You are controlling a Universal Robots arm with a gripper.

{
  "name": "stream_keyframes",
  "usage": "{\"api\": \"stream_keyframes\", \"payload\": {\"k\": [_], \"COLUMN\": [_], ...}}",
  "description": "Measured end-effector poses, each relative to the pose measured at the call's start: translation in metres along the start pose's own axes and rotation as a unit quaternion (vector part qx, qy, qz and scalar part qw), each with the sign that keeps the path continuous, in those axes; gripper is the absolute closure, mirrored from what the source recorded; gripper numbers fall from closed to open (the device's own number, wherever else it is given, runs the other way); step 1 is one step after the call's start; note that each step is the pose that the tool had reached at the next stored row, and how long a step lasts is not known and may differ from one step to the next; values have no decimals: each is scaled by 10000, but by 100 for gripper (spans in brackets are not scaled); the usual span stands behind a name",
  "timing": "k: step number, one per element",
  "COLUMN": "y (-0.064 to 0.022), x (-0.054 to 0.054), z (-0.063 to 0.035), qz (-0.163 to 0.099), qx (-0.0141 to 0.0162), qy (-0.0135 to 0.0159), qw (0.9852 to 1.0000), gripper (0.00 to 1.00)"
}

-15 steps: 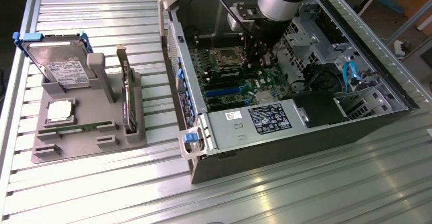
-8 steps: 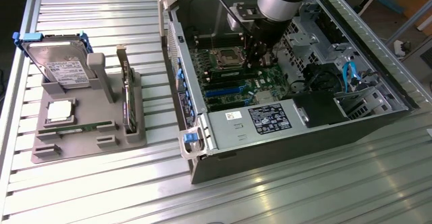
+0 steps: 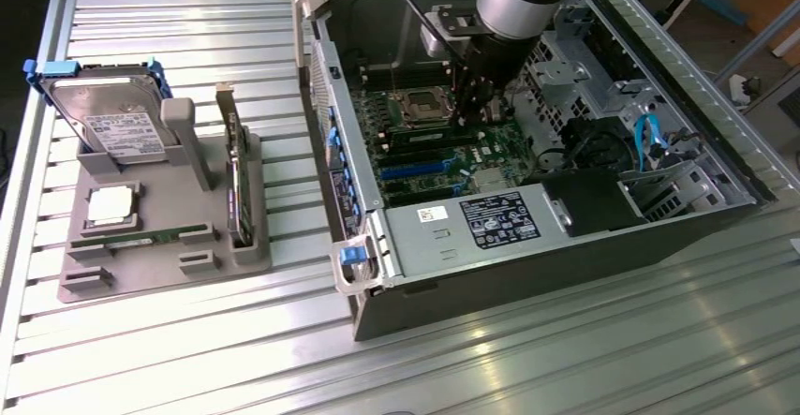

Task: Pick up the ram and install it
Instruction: 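Insert the ram into the slot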

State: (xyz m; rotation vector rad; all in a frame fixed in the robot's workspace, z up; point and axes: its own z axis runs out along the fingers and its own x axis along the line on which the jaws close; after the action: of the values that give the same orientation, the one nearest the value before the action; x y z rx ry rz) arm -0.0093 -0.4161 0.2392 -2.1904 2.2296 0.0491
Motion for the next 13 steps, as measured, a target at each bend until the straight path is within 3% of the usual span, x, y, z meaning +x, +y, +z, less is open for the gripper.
{"api": "stream_keyframes", "payload": {"k": [13], "y": [-1], "x": [2], "z": [59], "qz": [0], "qx": [0], "qy": [0], "qw": [10000], "gripper": [88]}}
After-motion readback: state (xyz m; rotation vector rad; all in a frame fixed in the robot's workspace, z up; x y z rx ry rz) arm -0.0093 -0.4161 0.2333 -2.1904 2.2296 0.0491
